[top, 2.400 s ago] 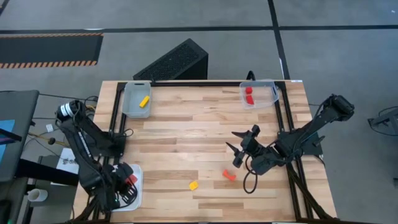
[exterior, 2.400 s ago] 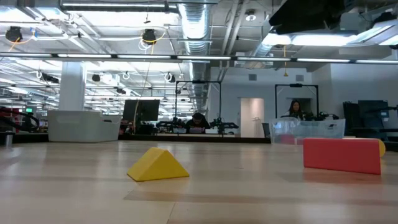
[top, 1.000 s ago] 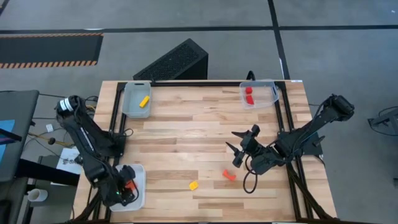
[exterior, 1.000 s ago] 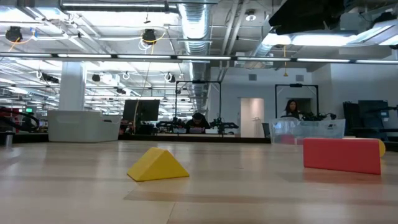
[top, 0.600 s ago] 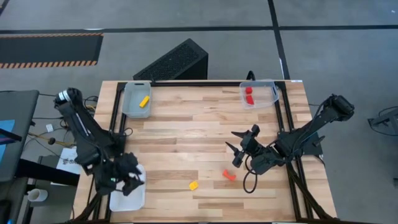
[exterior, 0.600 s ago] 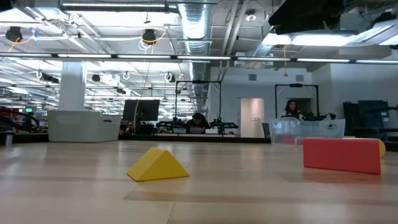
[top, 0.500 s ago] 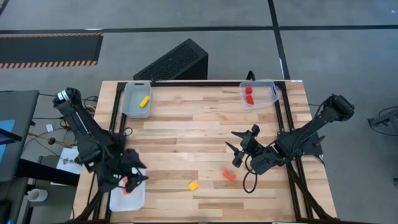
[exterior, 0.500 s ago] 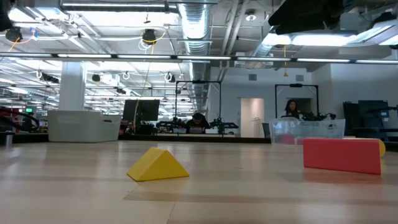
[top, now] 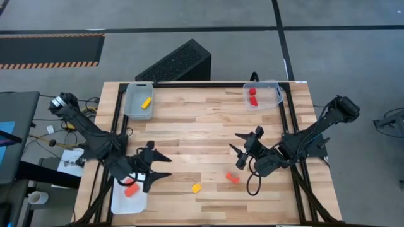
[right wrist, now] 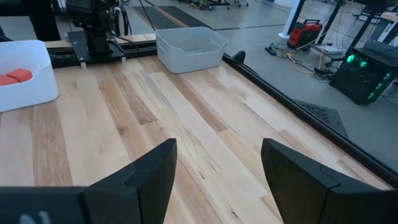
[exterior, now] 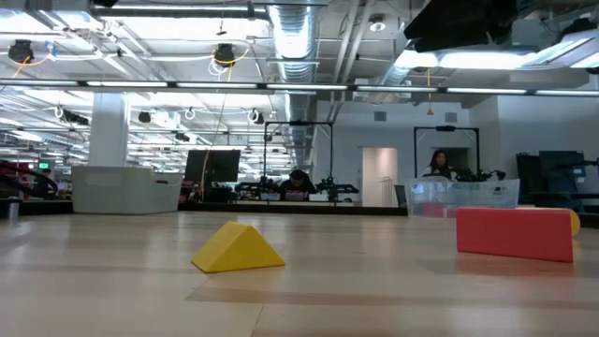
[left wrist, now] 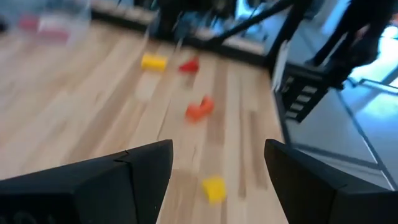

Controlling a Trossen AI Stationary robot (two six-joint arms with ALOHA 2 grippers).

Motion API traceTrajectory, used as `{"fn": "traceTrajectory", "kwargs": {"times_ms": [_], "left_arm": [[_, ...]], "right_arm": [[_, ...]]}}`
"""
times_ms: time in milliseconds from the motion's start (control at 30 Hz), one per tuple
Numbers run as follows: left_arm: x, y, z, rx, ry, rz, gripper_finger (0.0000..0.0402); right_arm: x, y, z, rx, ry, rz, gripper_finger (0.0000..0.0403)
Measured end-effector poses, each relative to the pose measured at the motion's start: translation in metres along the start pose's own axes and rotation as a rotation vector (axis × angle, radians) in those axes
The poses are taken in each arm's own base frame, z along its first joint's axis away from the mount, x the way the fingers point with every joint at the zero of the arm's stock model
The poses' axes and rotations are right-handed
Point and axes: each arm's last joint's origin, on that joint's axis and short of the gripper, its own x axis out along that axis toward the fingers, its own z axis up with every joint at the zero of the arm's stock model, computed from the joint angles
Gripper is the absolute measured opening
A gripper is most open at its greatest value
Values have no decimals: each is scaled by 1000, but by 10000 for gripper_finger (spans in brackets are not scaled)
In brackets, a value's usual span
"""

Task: Sort & place blocks by color
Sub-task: Put the bottom yellow block into the gray bin

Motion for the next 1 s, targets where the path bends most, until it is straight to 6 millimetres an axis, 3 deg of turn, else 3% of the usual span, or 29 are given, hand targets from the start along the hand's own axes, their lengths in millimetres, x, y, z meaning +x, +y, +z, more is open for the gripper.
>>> {"fn": "traceTrajectory", "kwargs": {"times_ms": [267,600,800,1000], "left_arm": [[7,-5,23,153,-180,-49,238],[10,-1,38,266,-287,-20,238],[22,14,26,298,-331,-22,238],[36,42,8,221,-376,-98,238]], "right_arm": [[0,0,0,0,0,0,260],[0,2,-1,36,36,59,260],[6,1,-2,98,123,147,260],[17,-4,0,125,198,198,260]]}}
